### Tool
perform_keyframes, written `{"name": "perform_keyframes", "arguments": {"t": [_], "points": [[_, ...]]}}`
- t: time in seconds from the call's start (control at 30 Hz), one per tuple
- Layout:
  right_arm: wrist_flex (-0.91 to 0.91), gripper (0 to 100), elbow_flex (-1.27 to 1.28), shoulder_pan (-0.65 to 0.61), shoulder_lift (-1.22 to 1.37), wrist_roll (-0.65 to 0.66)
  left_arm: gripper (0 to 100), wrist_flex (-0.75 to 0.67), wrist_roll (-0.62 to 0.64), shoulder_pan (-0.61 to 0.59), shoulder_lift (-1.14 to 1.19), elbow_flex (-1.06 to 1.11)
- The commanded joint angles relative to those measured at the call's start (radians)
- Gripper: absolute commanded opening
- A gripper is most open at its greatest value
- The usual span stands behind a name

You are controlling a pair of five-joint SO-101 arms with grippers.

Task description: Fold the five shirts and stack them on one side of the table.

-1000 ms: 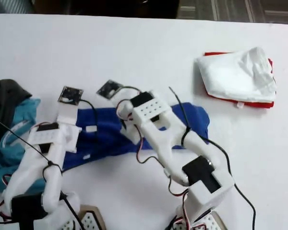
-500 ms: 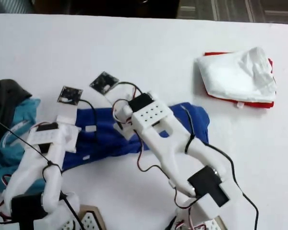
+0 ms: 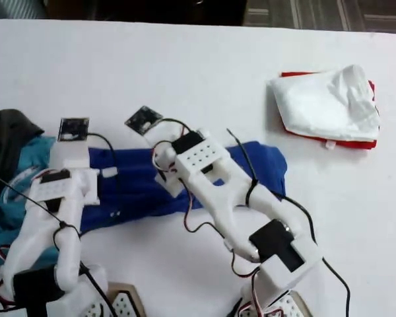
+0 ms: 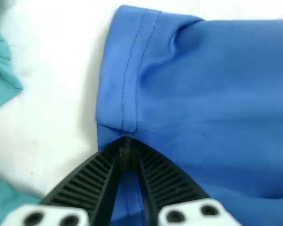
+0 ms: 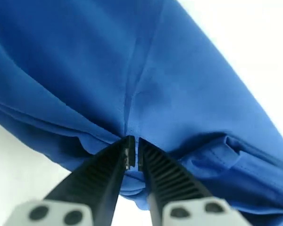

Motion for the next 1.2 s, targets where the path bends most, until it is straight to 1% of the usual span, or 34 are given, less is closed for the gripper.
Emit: {"name": "perform_keyframes", "arguments": {"t": [0.0, 0.33, 0.5, 0.6, 0.83, 0.97, 1.17], "points": [[0.053, 1.9, -0.005, -0.019, -0.004, -0.006, 3, -0.018, 0.018, -0.017, -0.035, -0.01], [0.145, 1.9, -0.005, -0.116, -0.01, 0.002, 3, -0.018, 0.014, -0.014, -0.035, -0.01], [0.13, 1.9, -0.061, -0.077, -0.042, -0.006, 3, -0.018, 0.014, -0.014, -0.035, -0.01], [0.079, 1.9, -0.089, -0.058, -0.045, -0.006, 3, -0.018, 0.014, -0.014, -0.035, -0.01], [0.03, 1.9, -0.091, -0.061, 0.087, -0.006, 3, -0.018, 0.014, -0.014, -0.035, -0.01], [0.054, 1.9, -0.089, -0.061, 0.142, -0.006, 3, -0.018, 0.014, -0.014, -0.035, -0.01], [0.171, 1.9, -0.086, -0.076, 0.056, 0.002, 3, -0.018, 0.014, -0.014, -0.035, -0.01]]}}
